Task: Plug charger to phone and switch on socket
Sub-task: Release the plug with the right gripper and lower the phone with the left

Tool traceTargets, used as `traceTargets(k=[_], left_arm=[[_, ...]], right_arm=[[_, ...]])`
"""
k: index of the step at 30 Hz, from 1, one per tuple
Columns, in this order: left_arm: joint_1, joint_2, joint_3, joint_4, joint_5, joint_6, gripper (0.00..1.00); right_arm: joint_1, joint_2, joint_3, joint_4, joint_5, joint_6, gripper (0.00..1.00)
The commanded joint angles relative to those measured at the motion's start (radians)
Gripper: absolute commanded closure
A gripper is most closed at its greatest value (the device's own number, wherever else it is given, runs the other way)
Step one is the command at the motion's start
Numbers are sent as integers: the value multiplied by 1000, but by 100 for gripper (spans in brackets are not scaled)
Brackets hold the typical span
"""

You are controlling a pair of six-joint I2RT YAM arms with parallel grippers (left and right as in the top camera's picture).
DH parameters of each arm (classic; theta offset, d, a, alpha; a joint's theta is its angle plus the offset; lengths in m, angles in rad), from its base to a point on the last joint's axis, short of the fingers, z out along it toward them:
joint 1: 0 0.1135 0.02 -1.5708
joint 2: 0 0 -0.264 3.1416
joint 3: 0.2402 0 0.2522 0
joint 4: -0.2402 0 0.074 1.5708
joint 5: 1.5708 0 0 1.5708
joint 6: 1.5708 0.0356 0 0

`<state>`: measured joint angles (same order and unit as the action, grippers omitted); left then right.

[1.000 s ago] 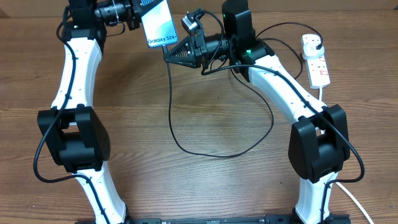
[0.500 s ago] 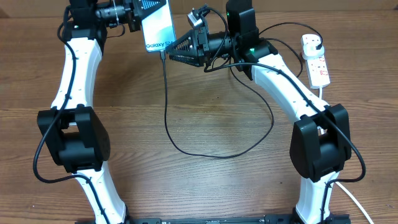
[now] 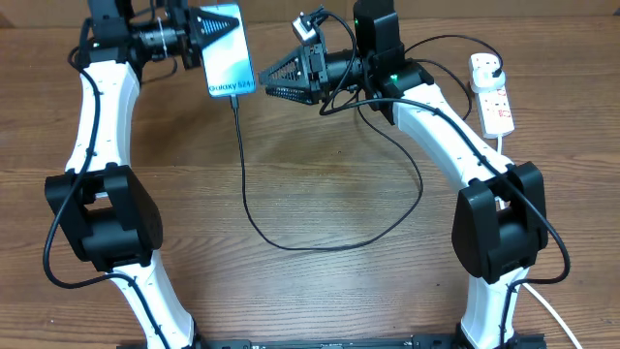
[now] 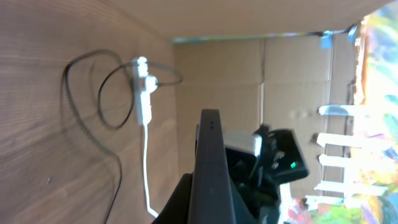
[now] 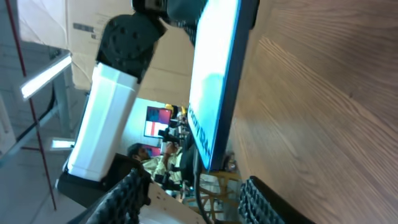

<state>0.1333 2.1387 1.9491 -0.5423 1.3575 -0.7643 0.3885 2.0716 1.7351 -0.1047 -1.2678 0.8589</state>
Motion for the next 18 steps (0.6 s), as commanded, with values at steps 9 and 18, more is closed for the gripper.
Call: traceTargets(k=[9,18], left_arm=[[-57,0,8,-480,-402,555,96],[-189,3,7,-524,-746,728,96]], right_arm=[[-18,10,5,-463,364,-375,46],[-18,10,5,-624,612,-475,44]])
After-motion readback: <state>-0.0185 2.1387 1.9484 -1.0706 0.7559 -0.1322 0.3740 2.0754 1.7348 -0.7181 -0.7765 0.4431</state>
